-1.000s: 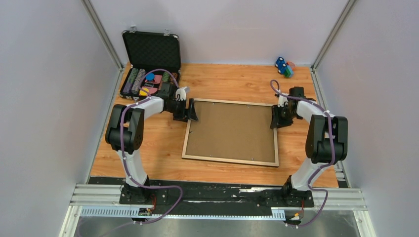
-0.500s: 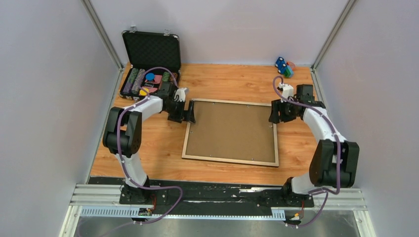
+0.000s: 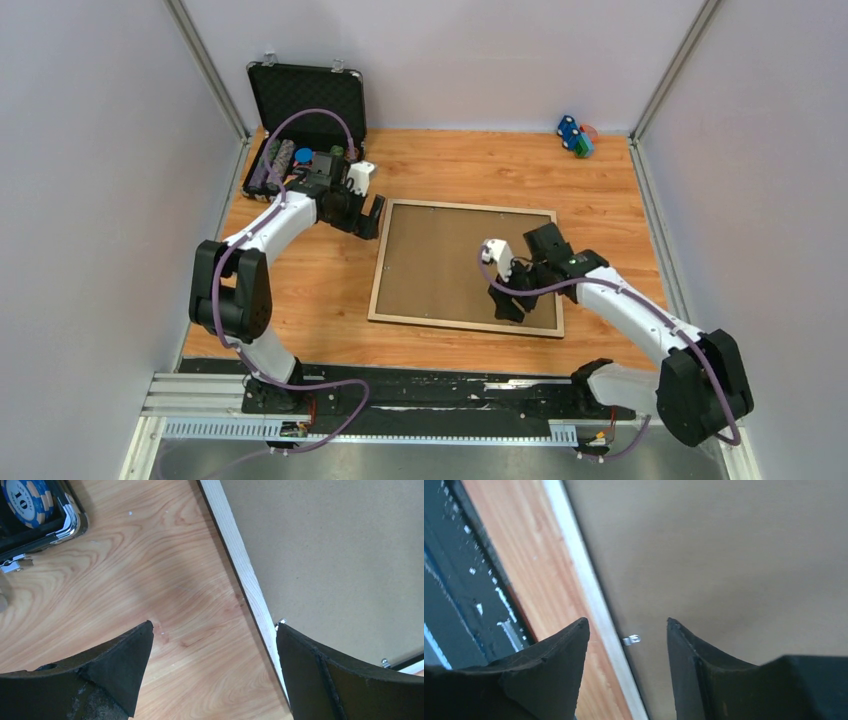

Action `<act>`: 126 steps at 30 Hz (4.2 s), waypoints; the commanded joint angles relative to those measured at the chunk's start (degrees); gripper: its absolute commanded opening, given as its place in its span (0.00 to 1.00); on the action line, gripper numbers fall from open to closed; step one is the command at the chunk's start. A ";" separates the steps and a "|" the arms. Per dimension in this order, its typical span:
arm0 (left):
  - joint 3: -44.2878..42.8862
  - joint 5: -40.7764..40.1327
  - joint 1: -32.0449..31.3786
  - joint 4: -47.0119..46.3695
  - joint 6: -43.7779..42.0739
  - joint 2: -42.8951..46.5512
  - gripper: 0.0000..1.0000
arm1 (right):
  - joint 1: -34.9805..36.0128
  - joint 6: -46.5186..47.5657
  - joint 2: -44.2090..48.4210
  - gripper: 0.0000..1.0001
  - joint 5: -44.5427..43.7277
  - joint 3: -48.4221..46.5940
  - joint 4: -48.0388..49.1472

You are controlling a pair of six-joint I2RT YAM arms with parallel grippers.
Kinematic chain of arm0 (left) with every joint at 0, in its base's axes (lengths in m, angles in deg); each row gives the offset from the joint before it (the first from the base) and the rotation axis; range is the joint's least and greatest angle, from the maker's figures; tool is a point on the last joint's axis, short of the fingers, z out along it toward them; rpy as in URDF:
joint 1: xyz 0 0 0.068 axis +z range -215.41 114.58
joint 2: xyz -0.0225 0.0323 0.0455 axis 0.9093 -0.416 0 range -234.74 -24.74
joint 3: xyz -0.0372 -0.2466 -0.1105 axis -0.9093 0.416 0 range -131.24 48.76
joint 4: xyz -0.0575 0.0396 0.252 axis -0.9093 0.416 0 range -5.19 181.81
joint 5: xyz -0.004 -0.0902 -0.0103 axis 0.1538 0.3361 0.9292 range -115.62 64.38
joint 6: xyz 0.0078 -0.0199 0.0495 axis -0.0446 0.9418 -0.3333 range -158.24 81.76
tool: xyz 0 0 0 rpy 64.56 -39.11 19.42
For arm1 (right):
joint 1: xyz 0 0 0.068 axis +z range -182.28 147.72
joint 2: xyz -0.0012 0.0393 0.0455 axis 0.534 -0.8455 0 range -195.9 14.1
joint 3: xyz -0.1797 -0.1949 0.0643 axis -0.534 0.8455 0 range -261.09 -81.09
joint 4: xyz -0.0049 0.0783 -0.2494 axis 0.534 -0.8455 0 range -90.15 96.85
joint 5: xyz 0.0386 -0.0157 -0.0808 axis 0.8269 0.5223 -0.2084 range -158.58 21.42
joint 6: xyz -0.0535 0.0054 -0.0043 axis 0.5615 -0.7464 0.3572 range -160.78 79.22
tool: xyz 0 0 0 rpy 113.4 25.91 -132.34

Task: Put the photo into the frame
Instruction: Turn over the photo frame at the center of the board.

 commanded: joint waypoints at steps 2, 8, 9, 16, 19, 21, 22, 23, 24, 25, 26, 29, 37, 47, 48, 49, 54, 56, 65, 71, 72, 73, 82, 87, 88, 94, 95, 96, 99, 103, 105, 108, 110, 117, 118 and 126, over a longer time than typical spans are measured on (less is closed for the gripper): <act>-2.49 -1.59 -0.01 1.61 -2.59 0.13 1.00 | 10.04 1.95 2.87 0.57 -4.45 3.19 1.41; -3.33 -1.10 0.00 2.31 -1.63 -2.32 1.00 | 18.11 0.45 3.65 0.54 -10.45 7.15 4.17; -3.46 -1.16 -0.05 2.36 -1.86 -2.45 1.00 | 18.91 0.25 3.64 0.54 -11.35 7.58 4.66; -3.62 -2.36 -0.03 2.50 -2.58 -3.14 1.00 | 23.60 -1.11 0.25 0.48 -17.58 7.91 6.44; -3.44 -2.68 -0.02 2.39 -2.61 -3.28 1.00 | 25.19 -1.42 -0.87 0.46 -19.81 8.21 7.40; -3.35 -2.72 -0.02 2.34 -2.55 -3.43 1.00 | 25.96 -1.63 -1.54 0.45 -20.93 8.22 7.70; -3.29 -2.68 -0.02 2.34 -2.54 -3.44 1.00 | 26.25 -1.70 -1.84 0.44 -21.21 8.22 7.78; -3.26 -2.60 -0.02 2.33 -2.59 -3.46 1.00 | 26.52 -1.79 -2.11 0.43 -21.54 8.22 7.80; -3.29 -2.52 -0.02 2.33 -2.55 -3.46 1.00 | 26.84 -1.90 -2.30 0.41 -21.71 8.22 7.80; -3.26 -2.57 -0.02 2.29 -2.55 -3.50 1.00 | 27.05 -2.03 -2.43 0.38 -21.81 8.18 7.76; -3.24 -2.77 -0.02 2.31 -2.58 -3.48 1.00 | 27.31 -2.12 -2.57 0.36 -21.80 8.21 7.74; -3.38 -2.99 -0.02 2.41 -2.67 -3.62 1.00 | 28.30 -2.28 -2.91 0.29 -22.21 8.14 7.71; -3.25 -3.63 -0.02 2.45 -3.01 -3.31 1.00 | 30.16 -3.27 -5.54 0.07 -23.16 7.51 7.19; -1.69 0.81 -0.02 3.29 -7.99 1.41 1.00 | 29.82 -3.95 -3.22 0.00 -23.74 3.03 4.08; -1.19 1.87 -0.09 2.68 -9.31 3.10 1.00 | 29.53 -3.81 -2.79 0.00 -23.01 1.85 3.29; 0.09 2.26 -0.05 2.33 -9.83 3.99 1.00 | 29.17 -3.53 -2.47 0.00 -22.06 0.59 2.37; 4.07 6.62 -0.61 1.43 -14.36 13.03 1.00 | 27.57 -2.50 -2.74 0.00 -19.08 -5.18 -1.62; 5.66 7.11 -1.61 1.44 -16.15 17.31 1.00 | 27.05 -2.09 -3.12 0.00 -18.69 -6.48 -2.46; 9.87 1.64 -14.02 2.83 -24.47 31.14 1.00 | 20.85 -1.61 -6.34 0.00 -12.77 -14.76 -6.24; 10.07 -1.14 -20.68 3.84 -27.36 31.63 1.00 | 16.34 -1.83 -9.24 0.00 -8.38 -20.32 -8.98; 10.57 -1.67 -22.24 3.57 -27.64 31.96 1.00 | 16.06 -2.06 -9.45 0.00 -8.30 -20.91 -9.27; 10.83 -1.71 -22.86 3.39 -28.29 32.23 1.00 | 15.75 -2.43 -9.73 0.00 -8.25 -21.48 -9.44; 15.52 -3.19 -30.57 -1.39 -33.45 33.05 1.00 | 12.91 -4.26 -11.18 0.00 -5.65 -26.67 -11.81; 18.88 -7.49 -33.95 -6.37 -36.81 32.65 1.00 | 11.14 -5.00 -11.93 0.00 -3.32 -28.92 -13.26; 19.56 -8.79 -34.39 -8.68 -37.83 32.51 1.00 | 10.83 -5.15 -12.00 0.00 -2.96 -29.22 -13.40; 25.56 -14.13 -34.53 -20.13 -43.65 31.15 1.00 | 9.35 -5.32 -12.08 0.00 -0.69 -30.88 -14.61; 26.26 -14.67 -34.51 -21.83 -44.14 30.77 1.00 | 9.22 -5.37 -12.06 0.00 -0.46 -31.08 -14.79; 26.59 -14.76 -34.54 -22.63 -44.92 30.48 1.00 | 9.06 -5.26 -12.08 0.00 -0.16 -31.27 -14.98; 27.39 -16.75 -34.56 -25.86 -46.18 29.00 1.00 | 8.71 -5.30 -12.14 0.00 0.81 -31.80 -15.50; 27.06 -19.09 -34.55 -27.76 -46.62 27.68 0.92 | 8.21 -5.23 -12.14 0.00 1.07 -32.16 -15.99; 26.63 -20.09 -34.52 -27.71 -46.96 27.01 0.81 | 7.99 -5.19 -12.11 0.00 1.11 -32.34 -16.12; 25.73 -21.57 -34.56 -27.48 -46.87 26.32 0.64 | 7.73 -5.21 -12.04 0.00 1.28 -32.77 -16.36; 25.38 -21.84 -34.56 -27.36 -46.79 26.11 0.58 | 7.56 -5.32 -12.13 0.00 1.21 -33.14 -16.53; 22.14 -22.43 -34.56 -23.76 -46.11 24.62 0.20 | 7.19 -6.78 -12.09 0.06 -1.52 -34.74 -16.61; 21.19 -22.48 -34.54 -22.69 -45.94 24.19 0.18 | 7.18 -7.11 -11.99 0.11 -2.48 -35.04 -16.58; 16.12 -22.93 -34.56 -17.06 -42.72 22.39 0.00 | 7.10 -8.59 -8.92 0.59 -8.37 -38.85 -16.66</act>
